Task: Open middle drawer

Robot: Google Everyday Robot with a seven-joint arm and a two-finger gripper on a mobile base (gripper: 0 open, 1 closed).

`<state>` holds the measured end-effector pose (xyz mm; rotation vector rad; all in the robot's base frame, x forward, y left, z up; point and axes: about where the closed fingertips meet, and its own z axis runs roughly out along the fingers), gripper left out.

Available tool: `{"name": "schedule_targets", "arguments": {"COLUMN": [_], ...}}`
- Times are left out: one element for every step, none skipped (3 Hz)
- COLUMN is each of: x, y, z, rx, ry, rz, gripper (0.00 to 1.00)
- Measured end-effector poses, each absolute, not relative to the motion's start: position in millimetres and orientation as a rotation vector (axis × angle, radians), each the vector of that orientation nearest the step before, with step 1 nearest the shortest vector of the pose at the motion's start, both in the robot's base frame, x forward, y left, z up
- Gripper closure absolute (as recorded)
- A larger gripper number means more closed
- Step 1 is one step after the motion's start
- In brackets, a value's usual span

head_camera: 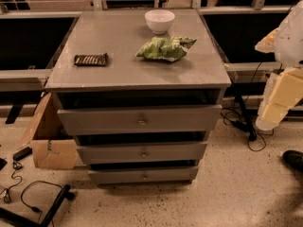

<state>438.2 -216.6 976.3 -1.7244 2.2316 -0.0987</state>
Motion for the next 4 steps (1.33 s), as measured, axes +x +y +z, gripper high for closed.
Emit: {"name": "schedule_targets", "arguments": {"x": [438,446,459,472], "y": [-216,-209,-196,-189], "z": [976,947,867,806], "rx": [-1.724,-1.738,-1.752,-1.745], "ry": [2.231,2.231,2.212,2.207], "rz": [-0.099,-0.078,-0.038,-0.018], "gripper": [0.0,0.0,0.0,0.0]}}
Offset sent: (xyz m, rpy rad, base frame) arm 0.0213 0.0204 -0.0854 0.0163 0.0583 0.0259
